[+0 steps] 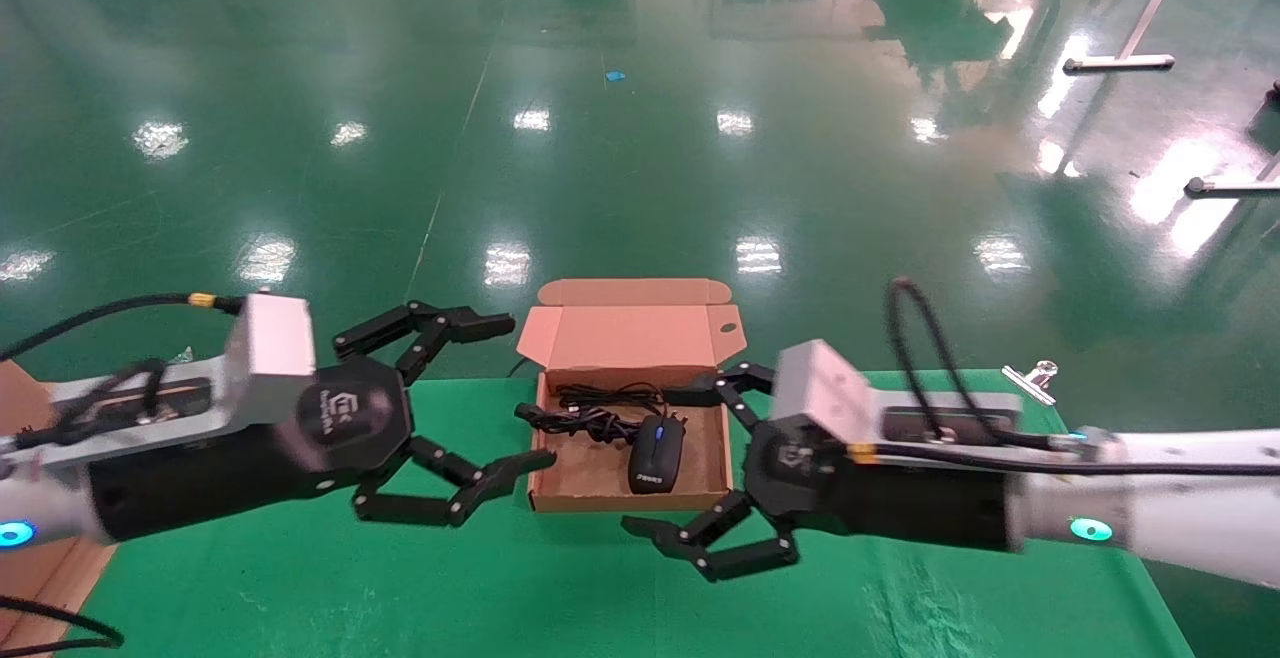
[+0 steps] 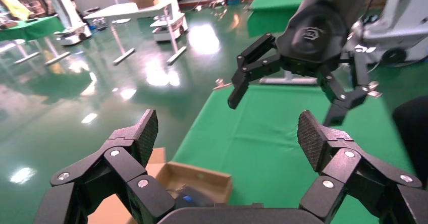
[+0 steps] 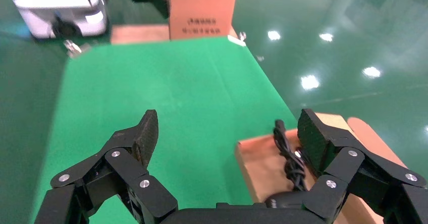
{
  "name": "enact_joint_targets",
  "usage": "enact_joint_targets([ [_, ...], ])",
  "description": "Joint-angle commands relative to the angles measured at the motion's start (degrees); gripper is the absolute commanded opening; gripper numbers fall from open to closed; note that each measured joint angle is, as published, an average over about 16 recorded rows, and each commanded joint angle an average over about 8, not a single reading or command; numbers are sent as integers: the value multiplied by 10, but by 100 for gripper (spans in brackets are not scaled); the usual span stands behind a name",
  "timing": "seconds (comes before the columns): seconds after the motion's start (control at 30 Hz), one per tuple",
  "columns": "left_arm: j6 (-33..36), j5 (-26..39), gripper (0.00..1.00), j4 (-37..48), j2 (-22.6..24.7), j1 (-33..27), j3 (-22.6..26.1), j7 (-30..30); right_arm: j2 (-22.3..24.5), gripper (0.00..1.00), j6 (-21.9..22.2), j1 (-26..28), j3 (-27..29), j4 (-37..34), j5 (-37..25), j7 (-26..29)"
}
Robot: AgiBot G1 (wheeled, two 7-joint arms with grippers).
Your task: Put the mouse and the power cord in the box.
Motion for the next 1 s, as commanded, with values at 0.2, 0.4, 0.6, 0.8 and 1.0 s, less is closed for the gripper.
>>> enact_joint_targets([
  [0.2, 32, -19, 100, -70, -32, 34, -40, -76, 51, 100, -51, -44, 60, 45, 57, 30],
  [0.4, 60, -34, 100, -129, -59, 62, -74, -140, 94, 100, -94, -81, 112, 83, 106, 55],
  [0.6, 86, -50, 100, -187, -85, 90, -107, -203, 137, 100, -138, -119, 164, 121, 155, 81],
  [0.8, 101, -58, 100, -219, -99, 105, -125, -234, 170, 100, -171, -147, 203, 151, 193, 99],
  [1.0, 103, -60, 100, -223, -101, 107, -127, -237, 178, 100, -179, -155, 213, 158, 203, 102],
])
